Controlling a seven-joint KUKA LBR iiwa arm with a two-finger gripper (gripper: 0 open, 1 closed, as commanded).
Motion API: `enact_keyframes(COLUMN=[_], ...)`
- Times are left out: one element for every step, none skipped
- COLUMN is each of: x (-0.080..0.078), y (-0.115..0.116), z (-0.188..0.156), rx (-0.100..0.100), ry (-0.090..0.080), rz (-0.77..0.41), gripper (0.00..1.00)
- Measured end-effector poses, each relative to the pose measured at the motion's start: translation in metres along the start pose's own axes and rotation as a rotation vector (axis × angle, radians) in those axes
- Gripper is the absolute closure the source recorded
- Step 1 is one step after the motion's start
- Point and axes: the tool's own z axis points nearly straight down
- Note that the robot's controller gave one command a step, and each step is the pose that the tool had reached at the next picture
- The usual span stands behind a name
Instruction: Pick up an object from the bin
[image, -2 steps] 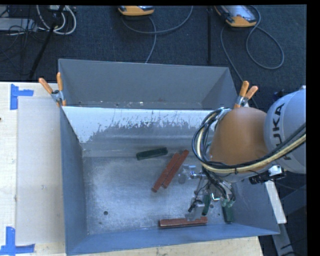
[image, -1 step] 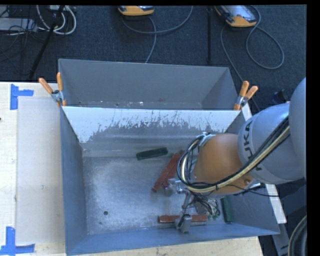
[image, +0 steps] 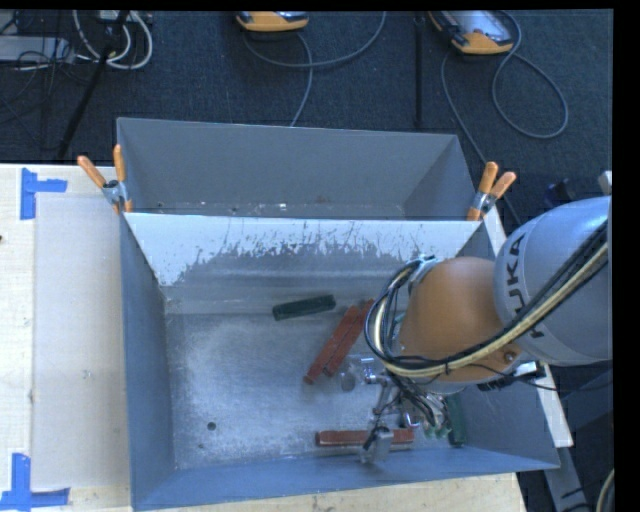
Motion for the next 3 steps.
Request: enact_keyframes(x=[0.003,-0.001,-0.003], y=[-0.013,-0.017,-0.017], z=[0.001,0.03,0.029], rx=[0.0,0.0,0.0], ry=[0.004,-0.008,-0.006], rz=[0.062,0.185,0.185], gripper=[0.0,0.0,0.0])
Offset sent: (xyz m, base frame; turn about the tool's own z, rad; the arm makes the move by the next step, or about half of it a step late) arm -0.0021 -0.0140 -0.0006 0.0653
